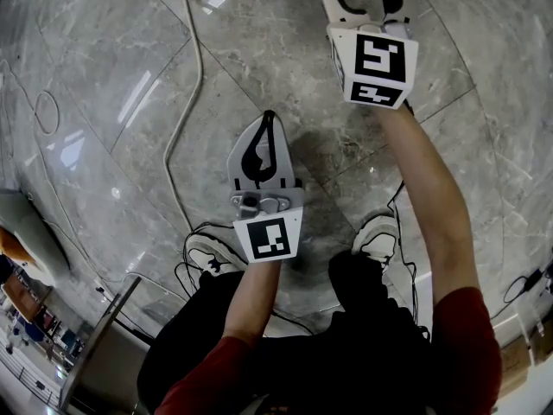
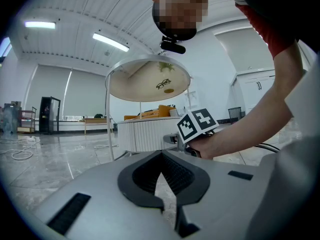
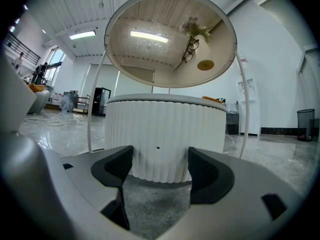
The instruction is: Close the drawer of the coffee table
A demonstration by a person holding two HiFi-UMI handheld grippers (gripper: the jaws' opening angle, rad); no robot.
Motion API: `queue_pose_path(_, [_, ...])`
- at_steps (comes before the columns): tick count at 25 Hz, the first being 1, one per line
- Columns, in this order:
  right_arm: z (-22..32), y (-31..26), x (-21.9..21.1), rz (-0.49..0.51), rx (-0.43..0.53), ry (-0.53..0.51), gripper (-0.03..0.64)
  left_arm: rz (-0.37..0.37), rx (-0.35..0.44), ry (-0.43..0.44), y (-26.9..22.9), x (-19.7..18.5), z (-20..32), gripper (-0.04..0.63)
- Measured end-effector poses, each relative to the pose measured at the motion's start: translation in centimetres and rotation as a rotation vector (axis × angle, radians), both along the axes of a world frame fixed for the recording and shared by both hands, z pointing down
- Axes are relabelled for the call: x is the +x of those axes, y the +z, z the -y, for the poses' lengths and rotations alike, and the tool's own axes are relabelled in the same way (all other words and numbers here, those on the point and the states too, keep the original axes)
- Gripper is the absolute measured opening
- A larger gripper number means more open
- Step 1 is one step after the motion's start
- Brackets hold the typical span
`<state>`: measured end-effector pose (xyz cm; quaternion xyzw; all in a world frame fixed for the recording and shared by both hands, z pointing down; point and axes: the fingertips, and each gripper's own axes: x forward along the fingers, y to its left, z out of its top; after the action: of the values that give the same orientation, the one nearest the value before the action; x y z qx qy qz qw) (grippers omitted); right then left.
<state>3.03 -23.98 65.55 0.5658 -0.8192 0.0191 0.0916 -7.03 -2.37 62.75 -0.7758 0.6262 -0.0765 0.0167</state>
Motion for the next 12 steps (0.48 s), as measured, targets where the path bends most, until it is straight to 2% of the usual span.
queue_pose_path(12, [-1.3,-0.3,0.8,-0.015,0.01,-0.015,0.325,0.004,-0.001,-0.005,0.1,0.1,0.2,0.012])
